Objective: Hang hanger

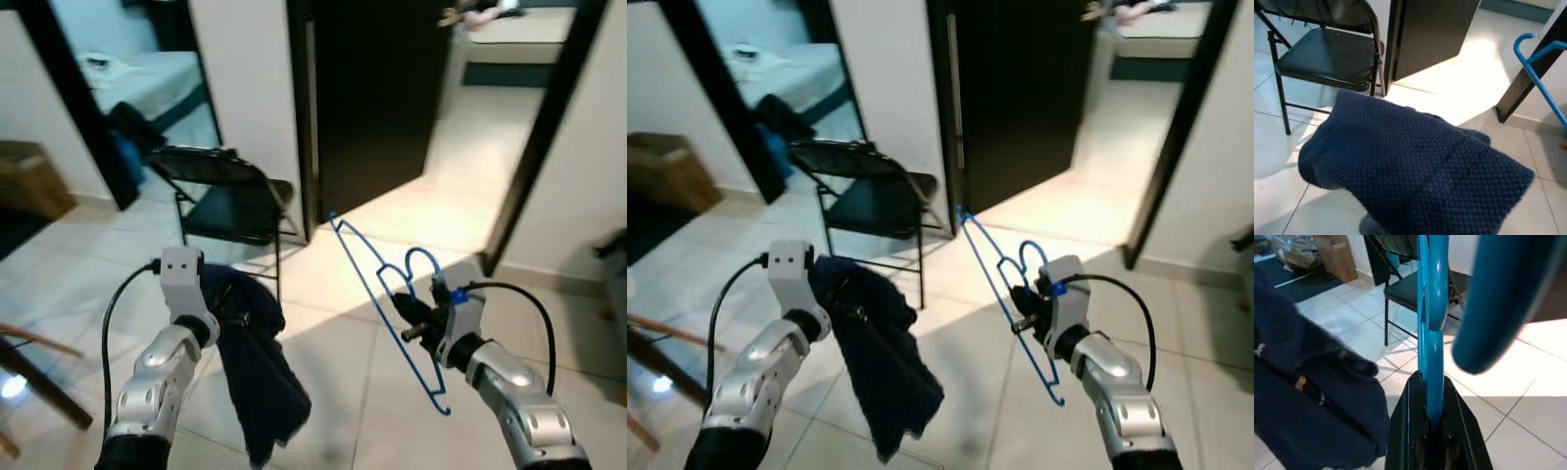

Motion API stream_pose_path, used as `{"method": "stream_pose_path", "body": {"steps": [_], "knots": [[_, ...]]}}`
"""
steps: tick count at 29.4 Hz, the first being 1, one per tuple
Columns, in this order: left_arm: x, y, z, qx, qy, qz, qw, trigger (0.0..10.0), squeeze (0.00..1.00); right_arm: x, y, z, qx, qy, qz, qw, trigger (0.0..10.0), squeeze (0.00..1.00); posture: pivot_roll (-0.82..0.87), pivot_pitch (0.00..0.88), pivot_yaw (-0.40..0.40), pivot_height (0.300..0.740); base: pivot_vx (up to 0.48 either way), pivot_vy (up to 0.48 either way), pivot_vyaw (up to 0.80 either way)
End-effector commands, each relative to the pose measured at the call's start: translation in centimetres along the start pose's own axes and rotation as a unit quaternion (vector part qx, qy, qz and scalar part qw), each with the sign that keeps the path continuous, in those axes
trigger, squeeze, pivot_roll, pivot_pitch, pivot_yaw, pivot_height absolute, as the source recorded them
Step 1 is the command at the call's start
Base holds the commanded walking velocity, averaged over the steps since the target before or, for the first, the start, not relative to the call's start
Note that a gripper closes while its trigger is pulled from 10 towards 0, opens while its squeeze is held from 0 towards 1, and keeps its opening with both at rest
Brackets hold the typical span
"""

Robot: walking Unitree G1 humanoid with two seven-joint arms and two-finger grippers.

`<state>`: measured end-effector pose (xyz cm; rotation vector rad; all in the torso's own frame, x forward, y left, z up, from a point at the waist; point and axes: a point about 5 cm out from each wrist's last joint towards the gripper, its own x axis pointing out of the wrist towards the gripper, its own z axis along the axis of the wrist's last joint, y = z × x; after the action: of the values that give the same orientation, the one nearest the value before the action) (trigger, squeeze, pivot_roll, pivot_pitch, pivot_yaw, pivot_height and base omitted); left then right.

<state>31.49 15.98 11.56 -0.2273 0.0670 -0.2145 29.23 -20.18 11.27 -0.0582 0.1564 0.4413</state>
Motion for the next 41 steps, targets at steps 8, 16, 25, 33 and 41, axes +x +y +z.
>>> {"method": "stream_pose_path", "body": {"steps": [8, 16, 25, 33, 41], "knots": [[-0.2, 0.6, 0.6, -0.004, -0.01, 0.001, 1.0, 10.0, 0.0, 0.3, 0.4, 0.0, 0.007, -0.004, 0.005, 1.0, 10.0, 0.0, -0.03, 0.021, 0.059, 0.74, 0.0, 0.0, 0.66], [-0.5, 0.9, 1.2, -0.005, -0.036, 0.012, 0.999, 10.0, 0.0, 0.3, 0.5, 0.1, 0.009, -0.006, 0.008, 1.0, 10.0, 0.0, -0.03, 0.019, 0.061, 0.74, 0.0, 0.0, 0.66], [-0.7, 1.0, 1.6, 0.012, -0.052, 0.022, 0.998, 10.0, 0.0, 0.2, 0.6, 0.0, 0.008, -0.008, 0.012, 1.0, 10.0, 0.0, -0.02, 0.015, 0.053, 0.74, 0.188, 0.0, 0.66], [-0.8, 1.1, 1.6, 0.005, -0.057, 0.027, 0.998, 10.0, 0.0, 0.2, 0.6, 0.0, 0.005, -0.006, 0.016, 1.0, 10.0, 0.0, -0.03, 0.008, 0.05, 0.74, 0.48, 0.0, 0.66], [-0.8, 1.0, 1.6, 0.007, -0.061, 0.026, 0.998, 10.0, 0.0, 0.2, 0.6, -0.1, 0.008, -0.01, 0.015, 1.0, 10.0, 0.0, -0.03, 0.0, 0.049, 0.74, 0.48, 0.0, 0.66]]}}
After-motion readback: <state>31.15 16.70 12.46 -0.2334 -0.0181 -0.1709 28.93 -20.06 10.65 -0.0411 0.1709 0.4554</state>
